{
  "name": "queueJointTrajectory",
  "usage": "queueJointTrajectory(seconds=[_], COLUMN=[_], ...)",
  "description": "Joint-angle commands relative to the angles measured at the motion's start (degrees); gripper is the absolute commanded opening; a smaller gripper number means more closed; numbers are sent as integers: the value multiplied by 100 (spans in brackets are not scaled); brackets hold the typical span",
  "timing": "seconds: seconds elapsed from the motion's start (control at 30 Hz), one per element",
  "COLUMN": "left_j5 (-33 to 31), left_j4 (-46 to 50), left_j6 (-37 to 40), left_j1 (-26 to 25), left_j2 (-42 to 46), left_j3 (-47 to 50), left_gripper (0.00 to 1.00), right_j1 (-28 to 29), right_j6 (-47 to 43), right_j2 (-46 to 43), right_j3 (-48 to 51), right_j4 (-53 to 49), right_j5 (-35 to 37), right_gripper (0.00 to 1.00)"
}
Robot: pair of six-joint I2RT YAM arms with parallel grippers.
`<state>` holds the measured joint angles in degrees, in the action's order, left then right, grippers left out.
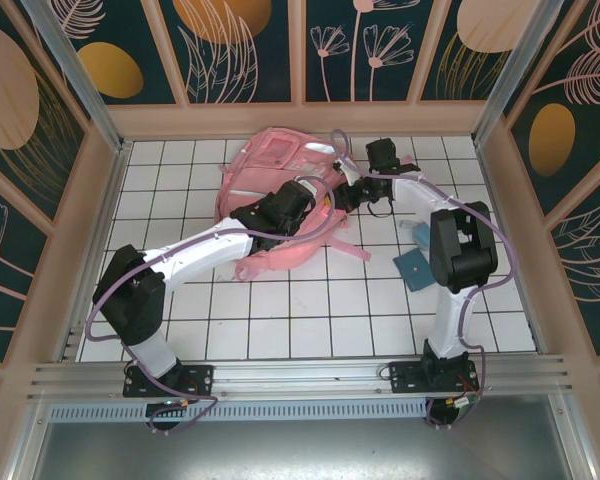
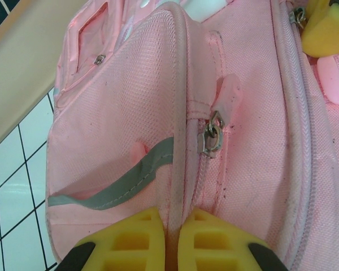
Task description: Pack the student bag
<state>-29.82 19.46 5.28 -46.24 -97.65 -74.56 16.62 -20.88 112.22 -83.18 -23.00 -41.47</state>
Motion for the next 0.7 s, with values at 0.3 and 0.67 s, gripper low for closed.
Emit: queueJointTrajectory(seconds=[0.3,0.67], left_j5=[-215,164], left_j4=[-720,-996], left_j6=[-364,-732], left_j1=[45,46], left_j2=[338,211], left_j3=[16,-48], left_gripper=[0,0], right_j1=[-13,901], right_j6=[192,1555], right_j2=[-987,-1920], right_j3=[278,1662], right_j4=[-266,705], right_j5=[-146,-676], right_gripper=[0,2])
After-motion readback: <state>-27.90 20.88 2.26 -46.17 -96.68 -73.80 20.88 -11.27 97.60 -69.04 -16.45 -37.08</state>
